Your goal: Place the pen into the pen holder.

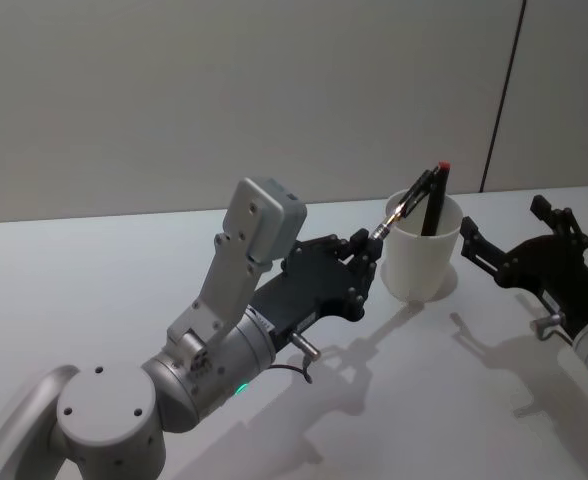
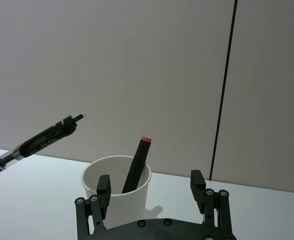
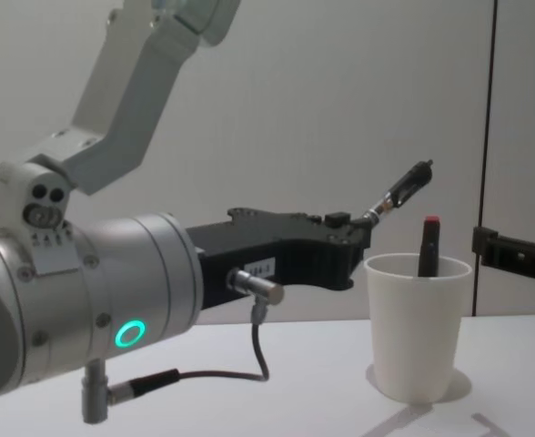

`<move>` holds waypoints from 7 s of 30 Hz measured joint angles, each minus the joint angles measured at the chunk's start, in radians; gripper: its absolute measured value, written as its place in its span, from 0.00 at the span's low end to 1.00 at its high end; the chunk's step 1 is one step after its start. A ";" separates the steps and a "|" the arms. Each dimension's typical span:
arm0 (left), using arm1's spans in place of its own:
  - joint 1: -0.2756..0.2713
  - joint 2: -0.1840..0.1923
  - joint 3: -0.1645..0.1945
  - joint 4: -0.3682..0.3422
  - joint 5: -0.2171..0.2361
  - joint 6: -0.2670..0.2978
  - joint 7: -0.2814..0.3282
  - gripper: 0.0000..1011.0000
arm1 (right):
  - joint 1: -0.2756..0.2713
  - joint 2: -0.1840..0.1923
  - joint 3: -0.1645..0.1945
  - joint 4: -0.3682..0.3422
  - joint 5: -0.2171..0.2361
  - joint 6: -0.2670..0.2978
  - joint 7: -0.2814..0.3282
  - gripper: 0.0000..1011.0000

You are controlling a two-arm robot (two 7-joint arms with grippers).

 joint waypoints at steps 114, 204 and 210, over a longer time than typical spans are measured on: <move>-0.007 -0.004 0.002 0.005 0.001 -0.002 -0.015 0.12 | 0.161 -0.075 -0.017 0.082 0.934 0.378 0.127 0.78; -0.007 -0.004 0.002 0.005 0.001 -0.002 -0.015 0.99 | 0.215 -0.031 -0.006 0.081 0.772 0.228 0.225 0.15; -0.007 -0.004 0.002 0.005 0.001 -0.002 -0.015 0.99 | 0.225 -0.008 0.005 0.073 0.703 0.195 0.236 0.15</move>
